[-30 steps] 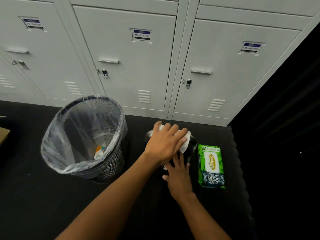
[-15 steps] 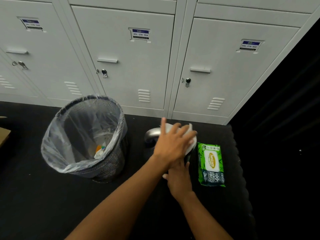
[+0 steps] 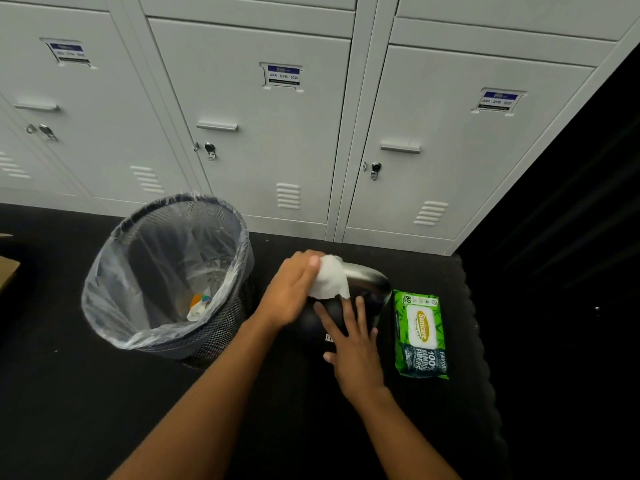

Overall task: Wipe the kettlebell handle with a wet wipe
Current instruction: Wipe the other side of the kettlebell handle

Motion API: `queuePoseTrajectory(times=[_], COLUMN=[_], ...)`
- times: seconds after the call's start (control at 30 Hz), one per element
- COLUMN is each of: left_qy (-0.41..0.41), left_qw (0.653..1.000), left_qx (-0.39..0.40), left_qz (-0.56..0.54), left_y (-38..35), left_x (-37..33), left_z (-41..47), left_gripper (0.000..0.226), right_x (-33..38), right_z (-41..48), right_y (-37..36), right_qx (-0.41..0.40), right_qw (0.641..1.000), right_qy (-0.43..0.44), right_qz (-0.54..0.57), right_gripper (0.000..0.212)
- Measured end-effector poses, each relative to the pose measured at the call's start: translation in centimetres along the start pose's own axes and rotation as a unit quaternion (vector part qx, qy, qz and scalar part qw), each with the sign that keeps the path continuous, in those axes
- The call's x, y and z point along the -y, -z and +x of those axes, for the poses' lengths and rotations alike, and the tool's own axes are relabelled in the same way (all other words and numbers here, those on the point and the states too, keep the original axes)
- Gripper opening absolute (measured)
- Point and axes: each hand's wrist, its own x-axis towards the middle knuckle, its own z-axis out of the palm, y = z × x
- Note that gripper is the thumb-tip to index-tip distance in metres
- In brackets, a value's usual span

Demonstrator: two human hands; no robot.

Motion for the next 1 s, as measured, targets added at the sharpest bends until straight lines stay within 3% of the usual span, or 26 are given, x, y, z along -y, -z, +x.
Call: queuePoseTrajectory(times=[0.03,0.1,0.2,0.27,0.37,0.47,0.57,0.63,0.7,0.8,0.87,0.93,1.0], left_qy=[0.06,0.198,0.323,0.339,0.328,0.285,0.225,0.181,0.189,0.292,0.312,0.291,0.215], left_qw=[0.992,0.94,0.886,0.871,0.888,0.919,0.95,0.957,0.957,0.932,0.927,0.926,0.936], left_qx=[-0.019,-0.048,-0.088,-0.109,-0.149,-0.189,-0.187,-0.192,-0.174,-0.1,-0.074,-0.086,-0.106], left_qz=[-0.105,-0.272,-0.321,-0.338,-0.286,-0.198,-0.113,-0.12,-0.134,-0.189,-0.193,-0.223,-0.258], left_y=[0.0,-0.1,-1.1,-2.2,-4.4,-5.7,-6.5,-5.8,-4.7,-2.3,-1.6,-2.1,-2.8], left_x=[-0.4,-1.3,-0.7,0.2,2.2,-0.7,-2.2,-2.0,-0.9,1.6,2.5,2.2,1.3], left_z=[-0.4,-0.7,-0.8,-1.1,-1.5,-2.6,-3.7,-3.4,-2.3,0.5,1.9,1.6,-0.3], left_gripper=[0.043,0.039,0.038,0.047,0.066,0.05,0.052,0.049,0.045,0.048,0.033,0.043,0.036], right_x=[0.0,-0.1,-0.1,-0.1,-0.1,-0.1,-0.1,-0.1,-0.1,-0.1,-0.1,-0.2,-0.2], right_z=[0.0,0.1,0.1,0.2,0.1,0.0,-0.1,-0.1,0.0,0.1,0.2,0.2,0.2], right_y=[0.0,-0.2,-0.3,-0.2,-0.1,-0.1,0.1,0.2,0.2,0.0,-0.2,-0.2,-0.3], right_qx=[-0.001,-0.006,-0.003,0.002,0.0,0.0,0.002,0.008,0.008,0.01,0.011,0.01,0.009], right_qw=[1.0,1.0,1.0,1.0,1.0,1.0,1.0,1.0,1.0,1.0,1.0,1.0,1.0], right_qy=[-0.001,-0.004,-0.007,-0.008,-0.007,-0.006,-0.002,0.0,0.0,-0.005,-0.007,-0.006,-0.006], right_qz=[0.001,0.006,0.005,0.001,0.0,-0.003,-0.009,-0.009,-0.003,0.001,0.002,0.001,-0.002], right_gripper=[0.111,0.109,0.108,0.109,0.11,0.113,0.116,0.116,0.115,0.11,0.109,0.109,0.11])
